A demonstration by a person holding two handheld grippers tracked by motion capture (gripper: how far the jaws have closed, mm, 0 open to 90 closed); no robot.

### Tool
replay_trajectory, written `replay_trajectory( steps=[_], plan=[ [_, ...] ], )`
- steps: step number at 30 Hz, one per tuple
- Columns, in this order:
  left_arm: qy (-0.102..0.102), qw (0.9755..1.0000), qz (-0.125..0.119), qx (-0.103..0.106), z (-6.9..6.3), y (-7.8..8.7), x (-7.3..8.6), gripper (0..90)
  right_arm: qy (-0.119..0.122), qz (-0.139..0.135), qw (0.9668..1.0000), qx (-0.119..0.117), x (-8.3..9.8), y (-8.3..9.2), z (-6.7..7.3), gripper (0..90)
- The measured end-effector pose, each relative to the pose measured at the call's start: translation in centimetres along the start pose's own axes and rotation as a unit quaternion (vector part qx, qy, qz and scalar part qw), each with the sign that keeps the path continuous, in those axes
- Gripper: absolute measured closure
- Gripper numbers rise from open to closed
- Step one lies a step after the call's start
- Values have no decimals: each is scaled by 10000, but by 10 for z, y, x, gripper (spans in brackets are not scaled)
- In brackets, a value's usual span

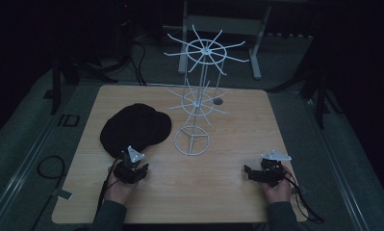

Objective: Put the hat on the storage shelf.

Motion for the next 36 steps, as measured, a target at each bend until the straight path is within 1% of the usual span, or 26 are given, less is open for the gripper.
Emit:
replay_trajectory(
  steps=[3, 4, 6, 7, 8, 10, 12, 13, 14, 16, 17, 21, 22, 24, 26, 30, 32, 34, 35, 36],
  plan=[
    [-130, 9997, -113, 147, 5, 8, -9, 606, -1, 2, 10000, -1, 0, 0, 0, 135],
    [-200, 9996, -148, 151, 7, 10, -12, 606, -10, -3, 10000, 0, 0, 0, 0, 135],
    [-337, 9988, -262, 228, 11, 15, -19, 601, -3, 0, 10000, 2, 0, 0, 0, 135],
    [-337, 9988, -262, 228, 11, 15, -19, 598, -3, 0, 10000, 2, 0, 0, 0, 135],
    [-407, 9985, -310, 207, 14, 18, -24, 598, -2, 1, 10000, 2, 0, 0, 0, 135],
    [-437, 9979, -387, 270, 20, 22, -31, 587, -2, 1, 10000, 1, 0, 0, 0, 135],
    [-487, 9976, -414, 258, 26, 22, -37, 577, -9, 6, 10000, 0, 0, 0, 0, 135],
    [-545, 9973, -409, 287, 29, 22, -39, 570, -9, 6, 10000, 0, 0, 0, 0, 135],
    [-622, 9969, -397, 261, 31, 21, -42, 562, -12, 5, 10000, 0, 0, 0, 0, 135],
    [-746, 9964, -352, 218, 34, 17, -46, 538, -12, 7, 10000, 1, 0, 0, 0, 135],
    [-758, 9962, -352, 229, 36, 13, -48, 528, -13, 6, 10000, -1, 0, 0, 0, 134],
    [-816, 9962, -225, 221, 41, 1, -53, 474, -12, 8, 10000, -3, 0, 0, 0, 133],
    [-833, 9961, -180, 242, 41, -1, -53, 466, -11, 9, 10000, -4, 0, 0, 0, 133],
    [-903, 9957, -65, 192, 41, -7, -54, 447, -9, 8, 10000, -4, 0, 0, 0, 133],
    [-889, 9957, 8, 243, 43, -14, -55, 436, -10, 9, 10000, -6, 0, 0, 0, 133],
    [-850, 9960, 141, 255, 44, -24, -55, 422, -9, 9, 10000, -7, 0, 0, 0, 133],
    [-892, 9956, 182, 200, 45, -29, -54, 414, -9, 8, 10000, -6, 0, 0, 0, 133],
    [-939, 9953, 239, 69, 46, -34, -52, 400, -10, 9, 10000, -7, 0, 0, 0, 133],
    [-955, 9949, 329, 7, 47, -40, -50, 394, -9, 9, 10000, -7, 0, 0, 0, 133],
    [-962, 9946, 386, 2, 47, -43, -49, 389, -9, 9, 10000, -7, 0, 0, 0, 133]
  ],
)
Point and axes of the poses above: each handheld gripper's, and its own axes: y roughly backward along the jaws, x roughly out of its underside, z roughly to its left, the point moved 1 cm from there along -y, roughly forward along the jaws, and after that the axes turned 8 degrees about -x, right-handed, at the moved point
